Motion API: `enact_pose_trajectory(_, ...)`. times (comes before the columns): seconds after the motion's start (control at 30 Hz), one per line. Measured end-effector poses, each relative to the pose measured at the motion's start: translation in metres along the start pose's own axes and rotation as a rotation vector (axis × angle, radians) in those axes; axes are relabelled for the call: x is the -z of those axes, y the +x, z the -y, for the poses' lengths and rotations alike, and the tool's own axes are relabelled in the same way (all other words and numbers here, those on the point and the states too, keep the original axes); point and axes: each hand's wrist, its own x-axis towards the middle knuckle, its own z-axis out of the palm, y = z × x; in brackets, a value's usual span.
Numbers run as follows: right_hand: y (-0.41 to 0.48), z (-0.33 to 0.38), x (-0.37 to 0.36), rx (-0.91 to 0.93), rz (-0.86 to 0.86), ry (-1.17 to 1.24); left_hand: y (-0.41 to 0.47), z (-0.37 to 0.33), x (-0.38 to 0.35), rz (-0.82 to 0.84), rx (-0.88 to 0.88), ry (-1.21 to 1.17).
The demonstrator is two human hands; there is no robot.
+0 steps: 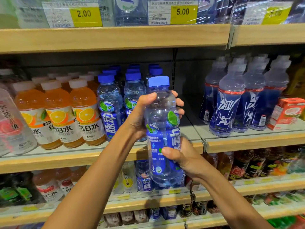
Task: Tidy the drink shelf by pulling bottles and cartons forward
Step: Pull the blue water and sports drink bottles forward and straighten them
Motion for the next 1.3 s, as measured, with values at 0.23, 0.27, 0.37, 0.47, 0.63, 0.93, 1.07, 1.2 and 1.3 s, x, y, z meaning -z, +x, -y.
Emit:
enact_pose_trajectory(0.23,0.010,-0.001,0.021,0.142,-0.411,-0.427,-0.014,0.003,0.009,-0.429,-0.150,0.654)
enact_pose_trajectory(0.27,0.011,-0.001,0.026,0.162,-0.450,-0.478,-0.019,0.007,0.011,-0.474,-0.223,0.757)
enact_pose_trajectory(0.37,0.016,-0.005,0.036,0.198,-0.501,-0.502,-0.037,0.027,0.022,-0.525,-0.385,1.095)
enact_pose_trajectory(0.47,0.026,-0.012,0.044,0.198,-0.541,-0.492,-0.052,0.053,0.040,-0.477,-0.480,1.544)
enact_pose_trajectory(0.63,0.043,-0.025,0.049,0.168,-0.570,-0.452,-0.061,0.080,0.073,-0.091,-0.648,2.187)
enact_pose_trajectory(0.93,0.077,-0.037,0.044,0.107,-0.502,-0.403,-0.067,0.094,0.102,0.104,-0.841,2.337)
enact_pose_trajectory(1.07,0.086,-0.039,0.044,0.075,-0.477,-0.434,-0.068,0.096,0.104,0.092,-0.898,2.351)
enact_pose_trajectory(1.2,0.087,-0.039,0.047,0.051,-0.428,-0.455,-0.068,0.096,0.102,0.098,-0.899,2.340)
enact_pose_trajectory(1.3,0.088,-0.037,0.048,0.055,-0.422,-0.477,-0.067,0.095,0.099,0.090,-0.893,2.322)
